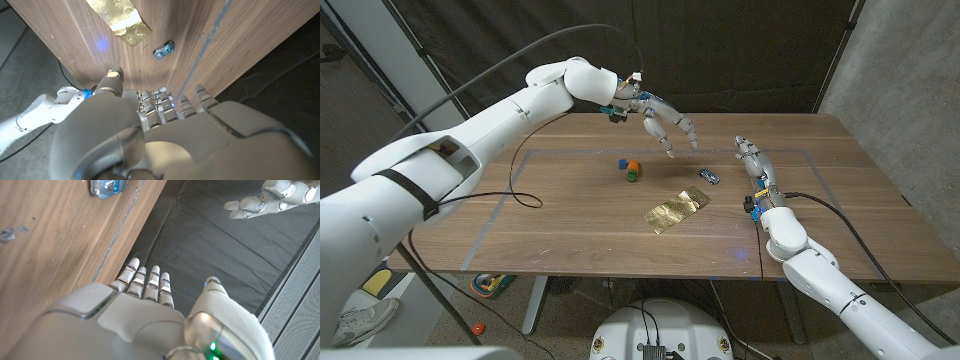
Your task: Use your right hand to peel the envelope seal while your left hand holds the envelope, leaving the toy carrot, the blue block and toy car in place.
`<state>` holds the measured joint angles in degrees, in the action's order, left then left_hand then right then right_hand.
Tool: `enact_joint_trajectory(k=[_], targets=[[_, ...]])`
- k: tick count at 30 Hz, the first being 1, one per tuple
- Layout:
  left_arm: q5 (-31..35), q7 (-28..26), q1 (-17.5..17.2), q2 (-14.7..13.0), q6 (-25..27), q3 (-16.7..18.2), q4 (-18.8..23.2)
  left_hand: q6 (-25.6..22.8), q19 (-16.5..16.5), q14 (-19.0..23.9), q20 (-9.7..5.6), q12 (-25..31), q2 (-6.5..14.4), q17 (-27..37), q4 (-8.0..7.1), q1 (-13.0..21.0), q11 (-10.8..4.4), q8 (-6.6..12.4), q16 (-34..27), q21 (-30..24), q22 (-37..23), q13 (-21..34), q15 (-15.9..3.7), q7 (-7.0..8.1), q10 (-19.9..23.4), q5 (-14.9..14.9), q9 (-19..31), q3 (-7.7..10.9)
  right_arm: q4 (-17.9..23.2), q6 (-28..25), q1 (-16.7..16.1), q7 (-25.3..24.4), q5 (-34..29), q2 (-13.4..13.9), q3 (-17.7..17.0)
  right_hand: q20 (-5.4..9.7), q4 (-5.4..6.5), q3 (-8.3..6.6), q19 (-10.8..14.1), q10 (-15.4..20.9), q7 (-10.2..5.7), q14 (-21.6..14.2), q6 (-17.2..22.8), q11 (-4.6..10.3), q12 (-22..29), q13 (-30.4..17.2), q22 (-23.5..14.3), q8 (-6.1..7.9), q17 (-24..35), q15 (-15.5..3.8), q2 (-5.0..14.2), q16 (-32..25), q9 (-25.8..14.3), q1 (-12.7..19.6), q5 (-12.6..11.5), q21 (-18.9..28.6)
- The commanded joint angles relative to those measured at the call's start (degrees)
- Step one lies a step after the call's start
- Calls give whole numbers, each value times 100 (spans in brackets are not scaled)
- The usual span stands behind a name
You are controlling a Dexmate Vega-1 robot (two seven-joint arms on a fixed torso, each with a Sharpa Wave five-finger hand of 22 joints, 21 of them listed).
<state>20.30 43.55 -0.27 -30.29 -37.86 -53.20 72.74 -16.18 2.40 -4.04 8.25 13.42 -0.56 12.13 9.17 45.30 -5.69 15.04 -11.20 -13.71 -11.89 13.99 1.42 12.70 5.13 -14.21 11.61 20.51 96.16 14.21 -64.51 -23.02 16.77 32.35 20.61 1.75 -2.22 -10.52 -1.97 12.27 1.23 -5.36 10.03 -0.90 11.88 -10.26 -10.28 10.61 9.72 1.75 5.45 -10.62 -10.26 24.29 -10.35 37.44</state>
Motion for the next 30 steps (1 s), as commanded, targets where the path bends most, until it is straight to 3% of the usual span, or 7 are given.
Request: enact_joint_trajectory(k=[1,14,22,30], targets=[[698,26,278,323,-510,-294,-264,-9,36,-88,12,-28,0,12,-29,91,7,-13,34,29,-11,26,9,-10,-90,-28,25,0,24,-11,-48,-72,-25,-63,-23,-15,-46,-3,18,57,8,-53,56,-3,41,-22,-10,35,31,-1,8,-21,-18,5,8,-22],[1321,-393,498,704,-890,-680,-941,-21,34,-143,-16,-18,-4,8,-56,116,3,-32,27,22,-13,43,-40,-11,-110,-28,30,-22,-80,67,-9,-8,69,-122,-36,-20,-50,11,37,84,8,-88,67,2,48,-23,-12,36,33,2,7,-33,-19,-20,11,-38],[1977,-1048,493,749,-924,-846,-980,-69,58,-162,-24,-22,-8,5,-71,128,25,-27,19,29,-13,54,-57,-13,-147,-28,33,-37,-149,148,-13,9,91,-151,-36,-27,-52,18,53,99,6,-108,74,3,51,-23,-13,36,34,8,8,-39,-19,-35,13,-46],[1958,-1121,641,1016,-1111,-1089,-1462,-140,210,-249,-8,-28,-2,4,-94,147,1,-17,27,81,-15,71,-54,-11,-203,-32,39,-55,-161,170,-47,-28,106,-182,-48,-29,-59,26,73,114,15,-126,86,-1,53,-23,-14,38,33,21,6,-40,-19,-47,14,-56]])
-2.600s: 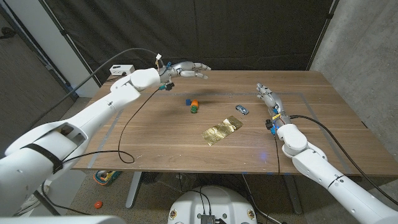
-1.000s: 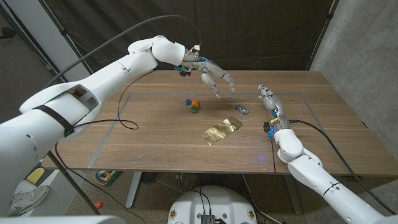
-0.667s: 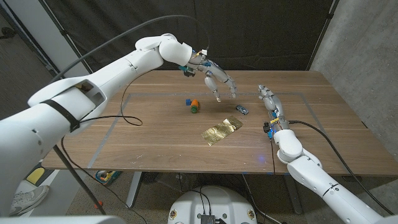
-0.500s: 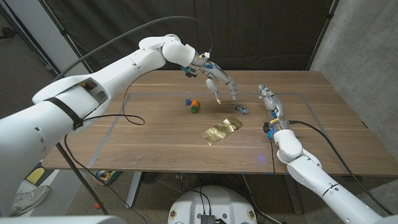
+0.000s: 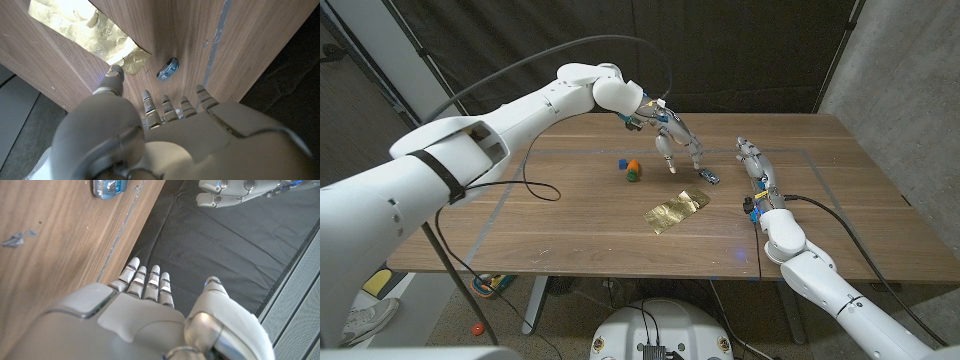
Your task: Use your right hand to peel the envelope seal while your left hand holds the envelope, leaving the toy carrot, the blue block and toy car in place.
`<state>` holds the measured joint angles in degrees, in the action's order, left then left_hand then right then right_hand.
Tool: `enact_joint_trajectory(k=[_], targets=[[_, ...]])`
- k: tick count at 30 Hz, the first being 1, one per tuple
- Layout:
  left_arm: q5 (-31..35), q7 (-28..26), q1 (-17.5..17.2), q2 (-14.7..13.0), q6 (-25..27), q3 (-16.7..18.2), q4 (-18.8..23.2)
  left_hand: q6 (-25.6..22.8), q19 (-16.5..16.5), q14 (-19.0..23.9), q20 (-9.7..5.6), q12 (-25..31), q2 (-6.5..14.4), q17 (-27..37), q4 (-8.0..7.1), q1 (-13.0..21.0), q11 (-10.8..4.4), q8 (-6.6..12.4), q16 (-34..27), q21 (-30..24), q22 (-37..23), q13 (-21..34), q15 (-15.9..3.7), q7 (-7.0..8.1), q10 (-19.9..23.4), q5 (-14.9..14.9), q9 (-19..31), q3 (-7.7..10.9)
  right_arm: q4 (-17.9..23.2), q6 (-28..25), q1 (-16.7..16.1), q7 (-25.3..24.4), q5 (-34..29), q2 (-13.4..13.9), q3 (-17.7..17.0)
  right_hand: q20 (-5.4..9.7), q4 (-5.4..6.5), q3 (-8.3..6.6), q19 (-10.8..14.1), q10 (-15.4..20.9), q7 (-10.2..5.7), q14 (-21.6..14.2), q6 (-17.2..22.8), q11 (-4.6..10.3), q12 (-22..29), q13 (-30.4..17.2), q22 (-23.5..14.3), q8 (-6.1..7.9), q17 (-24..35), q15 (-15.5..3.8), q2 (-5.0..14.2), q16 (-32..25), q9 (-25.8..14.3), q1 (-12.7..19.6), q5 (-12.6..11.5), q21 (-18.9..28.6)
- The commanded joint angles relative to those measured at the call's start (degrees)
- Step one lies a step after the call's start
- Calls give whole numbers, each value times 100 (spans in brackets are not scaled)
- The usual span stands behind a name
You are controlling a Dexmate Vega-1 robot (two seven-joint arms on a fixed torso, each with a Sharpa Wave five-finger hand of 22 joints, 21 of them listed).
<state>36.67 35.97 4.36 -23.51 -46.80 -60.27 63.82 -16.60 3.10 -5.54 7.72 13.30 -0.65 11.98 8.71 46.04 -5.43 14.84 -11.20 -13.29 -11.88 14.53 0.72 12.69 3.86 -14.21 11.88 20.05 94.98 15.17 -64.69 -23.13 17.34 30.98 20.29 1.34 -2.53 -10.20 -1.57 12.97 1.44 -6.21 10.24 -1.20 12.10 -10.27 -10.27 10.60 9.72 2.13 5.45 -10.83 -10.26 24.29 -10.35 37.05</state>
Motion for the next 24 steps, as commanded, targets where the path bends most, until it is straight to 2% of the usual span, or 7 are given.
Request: enact_joint_trajectory(k=[1,4,7,14,24], targets=[[378,-452,166,332,-243,-402,-553,-115,214,-113,74,-16,12,20,-54,82,-19,4,24,64,-17,23,24,-7,-92,-34,13,-14,-51,76,-36,-15,53,-46,-14,12,-28,-5,33,42,-10,-42,65,31,30,-23,-15,38,34,-15,5,-18,-19,-49,15,-18],[550,-656,129,283,-248,-441,-449,-134,316,-32,108,-10,27,27,-69,97,-1,-2,-28,92,-22,36,85,-6,-112,-36,16,-22,-70,101,-49,-18,81,-70,-17,9,-28,-2,35,41,-9,-44,65,29,28,-23,-15,37,34,-17,5,-18,-19,-54,16,-21],[679,-801,105,273,-259,-493,-429,-48,527,-135,194,-44,48,46,-96,113,72,-60,-15,143,-34,64,172,-10,-266,-37,16,-40,-92,128,-52,-14,79,-78,-13,5,-27,3,40,48,-6,-49,69,23,30,-22,-16,38,36,-19,4,-19,-19,-66,17,-26],[1078,-1373,16,224,-293,-589,-378,17,588,-220,212,-58,72,60,-116,120,88,-100,-6,141,-44,84,193,-11,-357,-34,18,-48,-129,161,-44,15,77,-78,-3,3,-21,12,45,55,-5,-57,72,21,30,-23,-16,37,39,-19,8,-21,-20,-90,19,-36],[1187,-1632,10,333,-312,-743,-586,35,601,-316,218,-54,92,67,-129,127,110,-115,14,127,-50,97,171,-9,-390,-32,20,-53,-158,192,-68,16,112,-97,-10,0,-25,15,52,55,-5,-62,74,22,27,-23,-17,35,38,-17,15,-19,-20,-99,18,-49]])
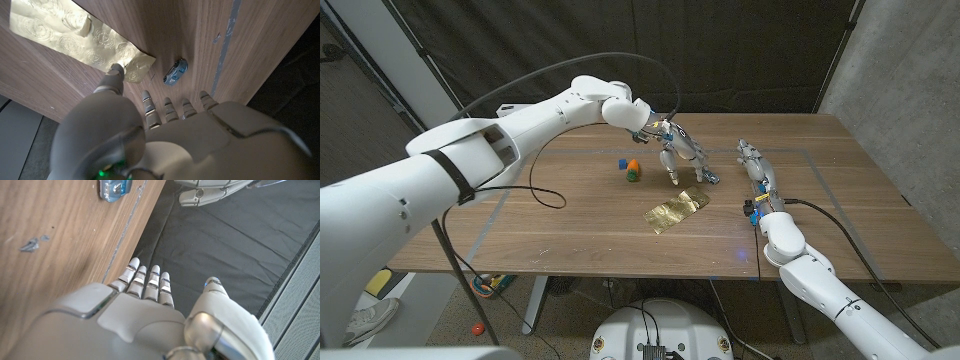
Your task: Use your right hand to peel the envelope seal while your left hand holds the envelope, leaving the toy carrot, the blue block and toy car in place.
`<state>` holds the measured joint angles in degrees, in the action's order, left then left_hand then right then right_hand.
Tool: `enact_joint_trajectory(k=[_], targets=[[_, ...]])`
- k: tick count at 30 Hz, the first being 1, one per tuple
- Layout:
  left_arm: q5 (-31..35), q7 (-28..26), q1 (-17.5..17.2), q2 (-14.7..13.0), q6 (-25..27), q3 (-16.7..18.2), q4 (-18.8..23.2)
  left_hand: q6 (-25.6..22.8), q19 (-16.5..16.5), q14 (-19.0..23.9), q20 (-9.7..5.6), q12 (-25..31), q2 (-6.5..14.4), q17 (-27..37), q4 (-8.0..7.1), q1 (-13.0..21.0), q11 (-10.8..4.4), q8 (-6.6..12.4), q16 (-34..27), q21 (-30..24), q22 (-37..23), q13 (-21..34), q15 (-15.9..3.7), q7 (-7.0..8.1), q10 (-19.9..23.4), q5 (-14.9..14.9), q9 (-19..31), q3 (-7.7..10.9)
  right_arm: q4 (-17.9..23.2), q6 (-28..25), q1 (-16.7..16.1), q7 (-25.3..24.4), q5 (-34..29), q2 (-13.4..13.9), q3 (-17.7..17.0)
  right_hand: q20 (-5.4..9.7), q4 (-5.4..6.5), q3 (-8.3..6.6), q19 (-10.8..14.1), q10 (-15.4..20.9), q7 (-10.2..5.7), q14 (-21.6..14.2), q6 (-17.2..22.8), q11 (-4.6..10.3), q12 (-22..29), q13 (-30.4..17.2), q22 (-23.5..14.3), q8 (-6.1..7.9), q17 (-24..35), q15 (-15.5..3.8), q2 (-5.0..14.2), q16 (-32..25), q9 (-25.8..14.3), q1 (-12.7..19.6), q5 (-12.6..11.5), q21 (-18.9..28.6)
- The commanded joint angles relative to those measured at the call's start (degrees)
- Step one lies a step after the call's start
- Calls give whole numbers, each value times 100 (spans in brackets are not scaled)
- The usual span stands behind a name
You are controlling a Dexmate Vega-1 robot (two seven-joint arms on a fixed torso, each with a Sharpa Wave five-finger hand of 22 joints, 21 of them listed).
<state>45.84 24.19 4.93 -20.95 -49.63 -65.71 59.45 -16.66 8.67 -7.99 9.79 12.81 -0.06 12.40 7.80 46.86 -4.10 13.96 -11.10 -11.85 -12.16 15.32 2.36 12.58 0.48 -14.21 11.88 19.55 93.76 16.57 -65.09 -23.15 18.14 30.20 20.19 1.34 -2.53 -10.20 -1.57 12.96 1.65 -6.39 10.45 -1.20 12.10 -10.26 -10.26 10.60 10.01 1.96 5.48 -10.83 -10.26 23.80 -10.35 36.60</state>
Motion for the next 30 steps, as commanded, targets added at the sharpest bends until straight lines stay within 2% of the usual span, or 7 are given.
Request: enact_joint_trajectory(k=[1,15,25,30], targets=[[309,-516,-56,74,-19,-212,-144,42,47,-81,11,-4,36,25,-39,46,-20,-28,6,-18,-22,20,14,2,-53,-32,21,-3,-36,57,-33,18,30,-16,-1,-1,-27,16,53,55,-28,-43,55,27,26,-23,-18,36,8,-4,13,-18,-20,-51,18,-5],[860,-1257,-136,64,260,-443,-120,23,57,-129,-4,3,74,31,-52,70,-11,-31,-5,-40,-30,40,-4,2,-99,-26,26,-4,-6,44,-74,41,48,21,-14,-6,-34,25,62,58,-28,-51,56,23,22,-23,-19,33,7,-1,13,-14,-20,-69,19,-25],[951,-1815,-141,210,340,-643,-489,-2,49,-126,-14,27,93,34,-60,83,-25,-28,-23,-60,-35,55,-26,-1,-82,-19,30,-9,-15,56,-81,53,72,17,-19,-9,-40,30,67,60,-30,-56,54,16,20,-23,-20,30,6,-2,16,-12,-20,-79,20,-39],[1078,-2254,-211,108,362,-708,-398,-144,-25,-83,-37,61,106,33,-63,99,-33,30,-52,-105,-40,69,-53,-13,-35,-10,44,-17,-12,65,-87,57,90,11,-24,-9,-42,34,70,66,-32,-57,53,31,21,-23,-20,29,6,2,16,-11,-20,-88,21,-48]])
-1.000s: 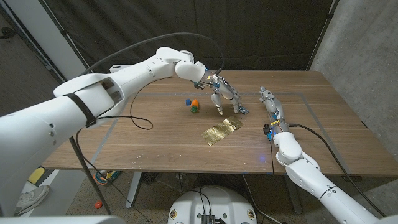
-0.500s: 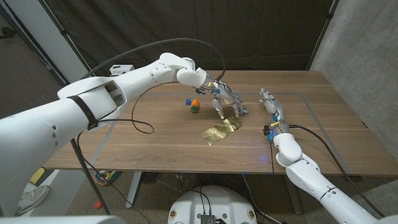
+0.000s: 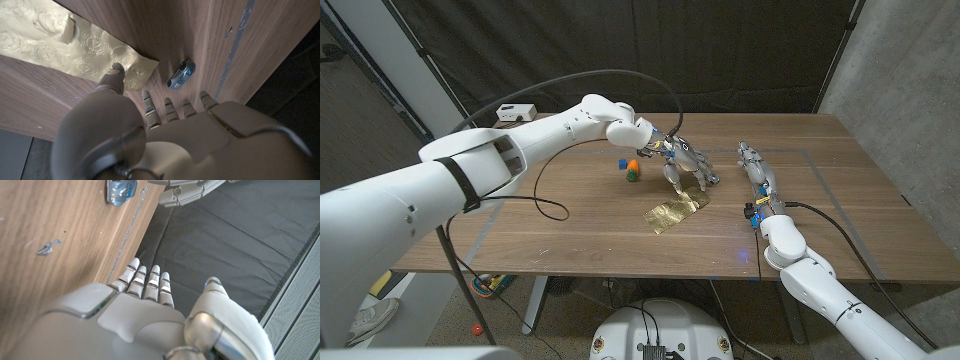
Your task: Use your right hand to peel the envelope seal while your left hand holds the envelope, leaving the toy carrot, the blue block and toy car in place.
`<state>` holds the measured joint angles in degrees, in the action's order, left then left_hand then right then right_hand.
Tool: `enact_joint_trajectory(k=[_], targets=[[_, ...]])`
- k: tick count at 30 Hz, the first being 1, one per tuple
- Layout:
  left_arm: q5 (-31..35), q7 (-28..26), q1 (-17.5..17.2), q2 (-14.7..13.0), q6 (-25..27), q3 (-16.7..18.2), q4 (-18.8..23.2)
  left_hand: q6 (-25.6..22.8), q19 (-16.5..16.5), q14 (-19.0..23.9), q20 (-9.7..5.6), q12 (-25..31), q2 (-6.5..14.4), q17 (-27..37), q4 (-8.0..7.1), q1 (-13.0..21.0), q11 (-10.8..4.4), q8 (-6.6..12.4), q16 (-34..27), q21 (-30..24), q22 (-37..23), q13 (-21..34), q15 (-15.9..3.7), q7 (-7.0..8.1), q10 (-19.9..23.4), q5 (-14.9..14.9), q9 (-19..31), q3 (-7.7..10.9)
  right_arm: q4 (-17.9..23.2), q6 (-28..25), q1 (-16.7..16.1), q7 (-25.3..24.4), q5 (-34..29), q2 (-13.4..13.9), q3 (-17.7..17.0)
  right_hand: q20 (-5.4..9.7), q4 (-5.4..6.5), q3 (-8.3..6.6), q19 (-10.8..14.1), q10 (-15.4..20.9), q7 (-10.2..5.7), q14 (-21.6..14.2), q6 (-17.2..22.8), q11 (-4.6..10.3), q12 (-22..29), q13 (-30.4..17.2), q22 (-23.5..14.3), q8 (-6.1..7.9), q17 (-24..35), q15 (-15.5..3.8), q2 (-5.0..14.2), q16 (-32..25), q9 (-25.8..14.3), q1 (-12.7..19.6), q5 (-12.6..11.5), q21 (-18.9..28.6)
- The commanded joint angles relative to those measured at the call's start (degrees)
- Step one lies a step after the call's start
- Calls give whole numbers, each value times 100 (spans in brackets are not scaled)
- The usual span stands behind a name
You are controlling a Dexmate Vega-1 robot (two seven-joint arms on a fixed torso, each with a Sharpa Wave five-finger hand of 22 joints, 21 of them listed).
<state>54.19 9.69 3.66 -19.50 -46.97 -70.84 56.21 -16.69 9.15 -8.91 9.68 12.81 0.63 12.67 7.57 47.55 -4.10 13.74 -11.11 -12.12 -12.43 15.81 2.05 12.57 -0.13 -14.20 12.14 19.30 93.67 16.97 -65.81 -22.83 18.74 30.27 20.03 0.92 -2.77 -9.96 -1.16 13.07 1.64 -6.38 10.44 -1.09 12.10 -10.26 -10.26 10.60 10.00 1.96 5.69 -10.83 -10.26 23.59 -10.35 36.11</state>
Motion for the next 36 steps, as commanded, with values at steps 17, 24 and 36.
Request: enact_joint_trajectory(k=[17,24,36], targets=[[730,-1453,-237,-264,344,-381,216,-401,-187,73,-72,122,5,-4,1,129,-69,148,-84,-162,-32,57,-99,-2,103,17,37,-20,41,78,-88,-3,12,4,-28,30,-22,23,41,64,-28,-70,60,12,19,-23,-22,28,8,-2,-1,-10,-20,-98,23,-25],[829,-1638,-238,-221,430,-465,102,-415,-184,68,-67,128,32,-1,-2,163,-78,145,-88,-176,-40,72,-97,-1,91,31,37,-18,52,83,-107,-30,-15,0,-32,29,-26,27,46,73,-27,-76,61,16,21,-23,-23,28,7,3,-1,-9,-20,-105,23,-35],[878,-2228,-226,-70,491,-676,-369,-877,-306,199,-148,244,73,-5,-11,226,-174,312,-143,-266,-57,107,-210,-22,366,96,39,-38,64,37,-96,-26,-39,27,-39,26,-34,32,53,81,-25,-84,66,8,20,-23,-23,28,6,7,0,-8,-20,-116,24,-51]])
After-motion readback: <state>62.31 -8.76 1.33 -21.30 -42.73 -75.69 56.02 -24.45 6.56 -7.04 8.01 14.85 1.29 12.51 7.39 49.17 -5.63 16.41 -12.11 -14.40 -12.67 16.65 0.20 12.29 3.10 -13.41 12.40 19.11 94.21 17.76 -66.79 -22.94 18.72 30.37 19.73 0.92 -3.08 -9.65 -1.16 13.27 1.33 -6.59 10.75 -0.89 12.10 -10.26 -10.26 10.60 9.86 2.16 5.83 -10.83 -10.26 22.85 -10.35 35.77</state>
